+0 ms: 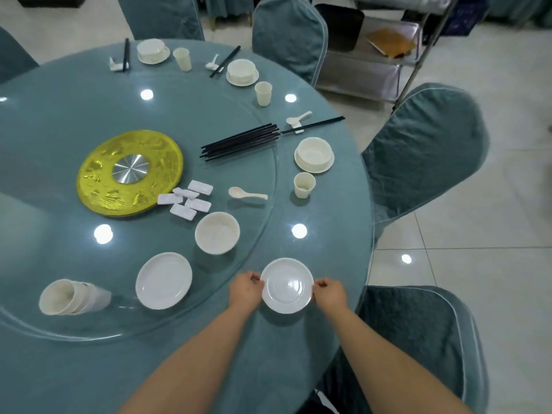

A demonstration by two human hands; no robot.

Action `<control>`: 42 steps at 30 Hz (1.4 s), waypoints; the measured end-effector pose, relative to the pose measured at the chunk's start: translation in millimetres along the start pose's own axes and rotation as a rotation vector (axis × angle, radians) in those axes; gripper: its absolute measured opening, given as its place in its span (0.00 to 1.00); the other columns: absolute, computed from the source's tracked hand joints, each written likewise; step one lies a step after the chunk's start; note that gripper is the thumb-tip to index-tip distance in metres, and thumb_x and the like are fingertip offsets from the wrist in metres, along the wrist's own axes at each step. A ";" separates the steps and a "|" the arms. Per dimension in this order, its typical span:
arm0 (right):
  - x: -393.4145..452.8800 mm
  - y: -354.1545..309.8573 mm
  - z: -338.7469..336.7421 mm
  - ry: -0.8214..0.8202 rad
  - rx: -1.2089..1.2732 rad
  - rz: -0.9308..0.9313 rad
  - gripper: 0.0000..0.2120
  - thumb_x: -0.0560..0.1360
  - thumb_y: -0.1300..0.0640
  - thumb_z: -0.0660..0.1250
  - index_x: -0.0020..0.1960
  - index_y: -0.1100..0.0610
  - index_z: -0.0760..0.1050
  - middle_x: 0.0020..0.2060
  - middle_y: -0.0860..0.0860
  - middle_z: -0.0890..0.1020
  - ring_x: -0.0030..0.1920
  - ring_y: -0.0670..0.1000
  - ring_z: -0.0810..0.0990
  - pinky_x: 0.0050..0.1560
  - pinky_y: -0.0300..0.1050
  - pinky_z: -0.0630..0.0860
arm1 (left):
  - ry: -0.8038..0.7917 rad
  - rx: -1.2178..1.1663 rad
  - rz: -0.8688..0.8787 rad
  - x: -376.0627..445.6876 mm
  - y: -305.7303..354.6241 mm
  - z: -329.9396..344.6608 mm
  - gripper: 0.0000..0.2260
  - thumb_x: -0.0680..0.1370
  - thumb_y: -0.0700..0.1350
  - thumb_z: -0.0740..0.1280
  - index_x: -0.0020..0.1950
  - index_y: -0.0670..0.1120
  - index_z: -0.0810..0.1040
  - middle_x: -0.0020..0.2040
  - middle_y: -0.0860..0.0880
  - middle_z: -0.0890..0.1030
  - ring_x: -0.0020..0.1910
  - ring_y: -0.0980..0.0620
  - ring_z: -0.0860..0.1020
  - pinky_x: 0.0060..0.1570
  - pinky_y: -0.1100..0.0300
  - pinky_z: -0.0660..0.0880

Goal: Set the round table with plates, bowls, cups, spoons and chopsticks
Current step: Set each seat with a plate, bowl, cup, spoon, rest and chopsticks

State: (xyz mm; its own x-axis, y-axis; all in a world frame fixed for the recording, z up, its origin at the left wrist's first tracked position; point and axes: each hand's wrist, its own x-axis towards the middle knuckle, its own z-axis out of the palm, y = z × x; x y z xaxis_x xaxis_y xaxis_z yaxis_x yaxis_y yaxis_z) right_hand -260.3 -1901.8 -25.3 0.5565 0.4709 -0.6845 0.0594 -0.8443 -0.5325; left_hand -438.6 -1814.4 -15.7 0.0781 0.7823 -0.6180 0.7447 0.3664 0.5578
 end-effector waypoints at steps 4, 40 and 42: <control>5.4 8.6 2.3 0.014 0.030 0.036 0.07 0.73 0.64 0.65 0.45 0.58 0.81 0.38 0.55 0.83 0.41 0.54 0.80 0.48 0.47 0.78 | 0.017 0.039 -0.028 6.2 -4.1 9.6 0.05 0.74 0.42 0.68 0.48 0.45 0.82 0.46 0.47 0.84 0.45 0.50 0.79 0.45 0.64 0.70; -15.3 -190.1 115.6 -0.134 -0.287 -0.333 0.11 0.77 0.61 0.60 0.57 0.59 0.77 0.51 0.58 0.80 0.55 0.60 0.78 0.51 0.45 0.71 | 0.183 -0.203 -0.090 49.1 -13.1 -145.7 0.10 0.78 0.43 0.60 0.54 0.48 0.78 0.61 0.45 0.80 0.56 0.44 0.76 0.53 0.60 0.68; -13.3 -191.4 120.7 -0.142 -0.324 -0.347 0.12 0.77 0.62 0.58 0.55 0.58 0.78 0.49 0.57 0.81 0.48 0.57 0.76 0.46 0.42 0.69 | 0.164 -0.206 -0.066 51.0 -11.7 -143.8 0.12 0.77 0.44 0.59 0.57 0.47 0.79 0.57 0.46 0.82 0.55 0.44 0.78 0.56 0.59 0.73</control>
State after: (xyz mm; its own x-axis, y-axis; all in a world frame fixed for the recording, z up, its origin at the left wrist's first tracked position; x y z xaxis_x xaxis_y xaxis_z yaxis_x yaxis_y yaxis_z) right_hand -379.1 -1715.6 25.6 0.3413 0.7496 -0.5671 0.4881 -0.6569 -0.5746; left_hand -538.6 -1706.3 25.9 -0.0865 0.8183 -0.5683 0.5928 0.5007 0.6307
